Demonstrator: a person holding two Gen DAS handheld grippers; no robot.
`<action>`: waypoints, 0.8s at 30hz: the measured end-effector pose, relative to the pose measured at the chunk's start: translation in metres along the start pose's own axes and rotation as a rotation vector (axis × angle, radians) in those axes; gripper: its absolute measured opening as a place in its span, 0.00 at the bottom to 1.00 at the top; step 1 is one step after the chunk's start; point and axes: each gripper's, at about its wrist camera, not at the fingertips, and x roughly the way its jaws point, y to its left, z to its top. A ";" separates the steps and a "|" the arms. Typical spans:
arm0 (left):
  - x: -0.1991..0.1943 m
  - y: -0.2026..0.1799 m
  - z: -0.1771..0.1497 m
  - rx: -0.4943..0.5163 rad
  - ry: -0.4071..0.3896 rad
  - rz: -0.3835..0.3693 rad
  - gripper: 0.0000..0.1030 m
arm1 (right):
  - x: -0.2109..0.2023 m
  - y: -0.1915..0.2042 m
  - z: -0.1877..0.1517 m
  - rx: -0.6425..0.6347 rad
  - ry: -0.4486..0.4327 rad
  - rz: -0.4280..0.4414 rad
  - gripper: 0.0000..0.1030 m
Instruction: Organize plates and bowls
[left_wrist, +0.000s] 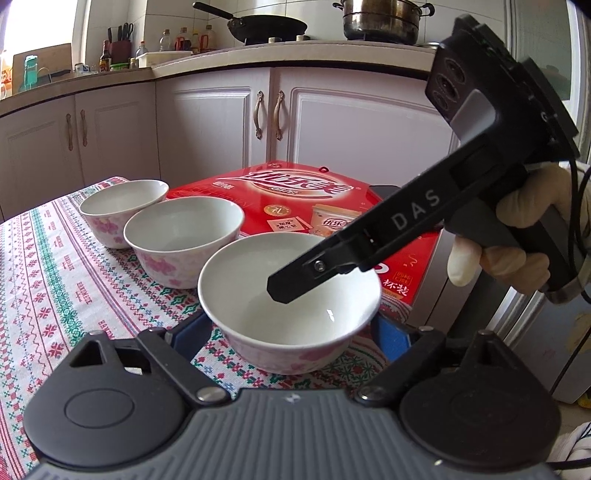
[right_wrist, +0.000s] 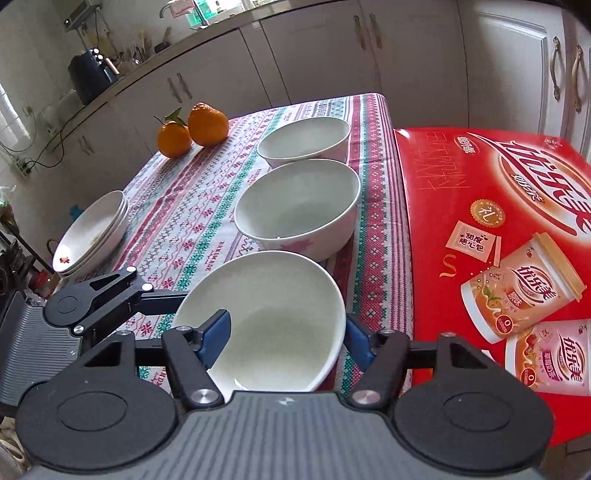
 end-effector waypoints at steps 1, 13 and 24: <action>0.000 -0.001 0.000 0.005 0.000 0.001 0.89 | 0.000 0.000 0.000 -0.004 0.001 0.002 0.69; 0.000 -0.001 0.000 0.022 -0.003 0.006 0.89 | 0.000 0.006 0.002 -0.030 0.015 -0.014 0.69; -0.021 0.008 0.001 0.009 -0.007 0.039 0.89 | 0.000 0.027 0.012 -0.060 0.010 0.009 0.69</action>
